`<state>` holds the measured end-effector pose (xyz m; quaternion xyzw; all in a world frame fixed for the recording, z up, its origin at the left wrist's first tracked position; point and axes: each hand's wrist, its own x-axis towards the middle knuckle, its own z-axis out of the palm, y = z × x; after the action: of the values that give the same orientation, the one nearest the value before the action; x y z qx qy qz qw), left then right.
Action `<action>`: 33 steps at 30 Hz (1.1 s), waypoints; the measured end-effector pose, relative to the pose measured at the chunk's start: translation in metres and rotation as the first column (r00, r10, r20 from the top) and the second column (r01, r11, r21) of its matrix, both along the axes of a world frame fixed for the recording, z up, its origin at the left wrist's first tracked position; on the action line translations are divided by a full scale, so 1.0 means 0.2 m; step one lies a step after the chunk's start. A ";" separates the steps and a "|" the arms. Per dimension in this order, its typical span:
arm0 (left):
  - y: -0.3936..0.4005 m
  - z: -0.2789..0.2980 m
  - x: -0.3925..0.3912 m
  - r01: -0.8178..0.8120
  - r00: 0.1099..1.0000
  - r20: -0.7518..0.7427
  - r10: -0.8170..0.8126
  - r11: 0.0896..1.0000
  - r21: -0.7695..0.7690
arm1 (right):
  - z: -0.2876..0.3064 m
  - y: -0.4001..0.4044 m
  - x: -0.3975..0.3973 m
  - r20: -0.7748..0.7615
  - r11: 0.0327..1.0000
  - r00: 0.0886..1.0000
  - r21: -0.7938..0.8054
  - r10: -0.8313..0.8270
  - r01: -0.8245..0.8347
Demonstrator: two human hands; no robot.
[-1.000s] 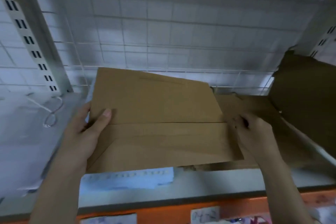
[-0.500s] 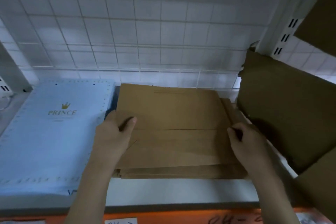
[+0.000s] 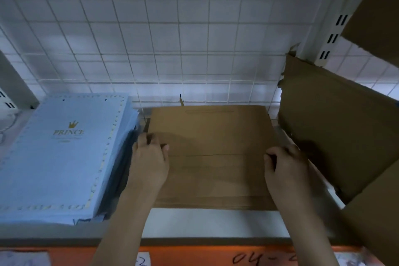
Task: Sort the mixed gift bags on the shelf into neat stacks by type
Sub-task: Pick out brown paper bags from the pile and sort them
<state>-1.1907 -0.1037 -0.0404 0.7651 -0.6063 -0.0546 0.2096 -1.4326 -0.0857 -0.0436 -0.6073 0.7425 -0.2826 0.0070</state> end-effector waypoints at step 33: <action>1.47 -0.07 2.95 -0.478 0.878 -0.092 0.470 0.848 -0.228 | -0.06 0.65 3.11 0.112 0.721 0.713 -0.079 0.692 -0.688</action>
<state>-0.6017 0.1899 -0.0546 0.8584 -0.3972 0.0611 0.3188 -0.8108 0.0439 -0.0551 -0.8201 0.4555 -0.3110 0.1521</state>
